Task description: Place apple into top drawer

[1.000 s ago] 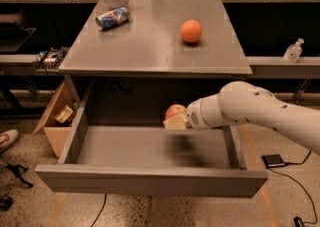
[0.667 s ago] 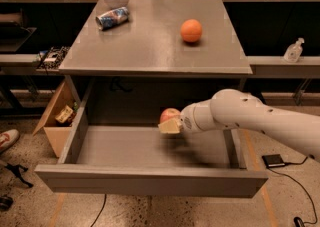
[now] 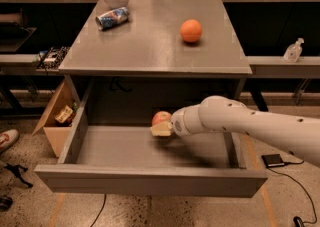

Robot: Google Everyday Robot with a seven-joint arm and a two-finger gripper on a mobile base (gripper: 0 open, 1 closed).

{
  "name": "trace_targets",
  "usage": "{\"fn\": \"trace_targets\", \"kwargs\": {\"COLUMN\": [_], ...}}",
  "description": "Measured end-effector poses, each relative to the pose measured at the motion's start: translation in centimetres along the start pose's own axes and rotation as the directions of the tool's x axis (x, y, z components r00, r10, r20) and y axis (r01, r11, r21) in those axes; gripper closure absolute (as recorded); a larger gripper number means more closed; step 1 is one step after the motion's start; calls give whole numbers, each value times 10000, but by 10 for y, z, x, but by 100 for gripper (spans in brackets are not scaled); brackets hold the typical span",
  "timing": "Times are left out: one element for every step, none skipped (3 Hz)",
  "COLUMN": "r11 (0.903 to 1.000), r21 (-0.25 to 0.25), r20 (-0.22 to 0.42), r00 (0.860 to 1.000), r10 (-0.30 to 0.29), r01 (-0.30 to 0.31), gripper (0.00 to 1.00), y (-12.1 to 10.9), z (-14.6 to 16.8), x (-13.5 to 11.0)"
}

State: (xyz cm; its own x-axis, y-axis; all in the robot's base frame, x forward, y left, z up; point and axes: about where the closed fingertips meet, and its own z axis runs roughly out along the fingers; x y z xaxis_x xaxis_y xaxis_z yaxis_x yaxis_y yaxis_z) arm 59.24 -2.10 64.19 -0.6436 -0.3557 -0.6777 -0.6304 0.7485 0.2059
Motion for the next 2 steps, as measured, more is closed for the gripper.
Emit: {"fn": "trace_targets", "kwargs": {"r11": [10000, 10000], "r21": [-13, -31], "r20": [-10, -19], "r00": [10000, 10000], "r10": [-8, -18], "r01": [8, 18], "gripper": [81, 59], "y": [1, 2], "z": [0, 1], "x": [0, 0]}}
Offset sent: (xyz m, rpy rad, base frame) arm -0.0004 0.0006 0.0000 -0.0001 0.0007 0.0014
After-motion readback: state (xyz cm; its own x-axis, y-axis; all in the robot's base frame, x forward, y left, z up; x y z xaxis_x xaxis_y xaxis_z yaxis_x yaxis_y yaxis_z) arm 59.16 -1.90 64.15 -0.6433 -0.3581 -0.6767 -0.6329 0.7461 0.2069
